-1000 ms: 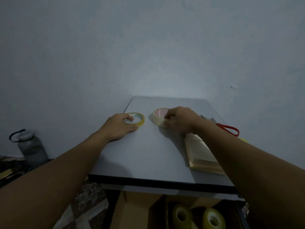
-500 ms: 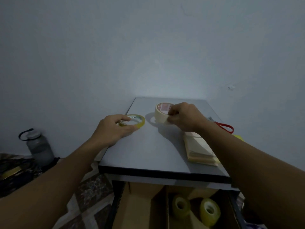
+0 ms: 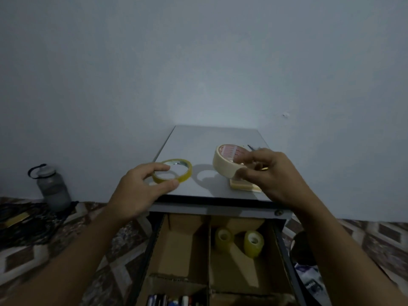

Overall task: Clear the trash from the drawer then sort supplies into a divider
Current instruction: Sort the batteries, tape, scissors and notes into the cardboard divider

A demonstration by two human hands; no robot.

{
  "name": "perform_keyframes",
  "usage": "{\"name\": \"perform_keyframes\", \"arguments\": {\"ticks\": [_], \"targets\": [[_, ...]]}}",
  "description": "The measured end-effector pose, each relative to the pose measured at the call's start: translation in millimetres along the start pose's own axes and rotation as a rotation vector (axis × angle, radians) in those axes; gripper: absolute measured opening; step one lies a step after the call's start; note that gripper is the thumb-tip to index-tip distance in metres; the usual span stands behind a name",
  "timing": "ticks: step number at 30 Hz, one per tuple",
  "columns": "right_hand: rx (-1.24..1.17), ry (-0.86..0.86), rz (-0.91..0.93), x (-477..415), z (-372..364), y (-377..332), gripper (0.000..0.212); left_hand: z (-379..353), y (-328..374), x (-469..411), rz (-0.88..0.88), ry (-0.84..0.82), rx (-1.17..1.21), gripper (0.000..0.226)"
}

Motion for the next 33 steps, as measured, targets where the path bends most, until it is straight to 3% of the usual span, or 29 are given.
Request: {"name": "perform_keyframes", "arguments": {"ticks": [2, 7, 13, 19, 33], "targets": [[-0.065, -0.001, -0.009, 28.8, -1.9, 1.6, 0.018, -7.8, 1.6, 19.2, -0.012, 0.01, 0.023, 0.053], [-0.165, -0.077, -0.093, 93.3, -13.0, 19.0, 0.016, -29.1, -6.3, 65.9, -0.06, -0.004, 0.015, 0.045], [0.034, -0.294, -0.294, 136.7, -47.4, 58.9, 0.013, -60.1, -37.9, 107.3, 0.032, -0.098, -0.014, 0.047], [0.128, -0.542, -0.37, 127.7, -84.9, 77.4, 0.01, -80.6, -50.2, 119.1, 0.049, -0.109, -0.063, 0.046], [0.26, -0.582, -0.364, 114.7, -108.2, 106.1, 0.026, -88.0, -53.6, 114.1, 0.08, -0.147, -0.124, 0.046]]}}
Point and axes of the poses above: each hand's wrist, its own x-axis away from the middle knuckle, its own z-axis out of the back of the hand, y = z × x, the point moved 2 cm from there along -x, towards the middle knuckle, and after that the axes turned 8 degrees about -y, right-handed, at the moved point
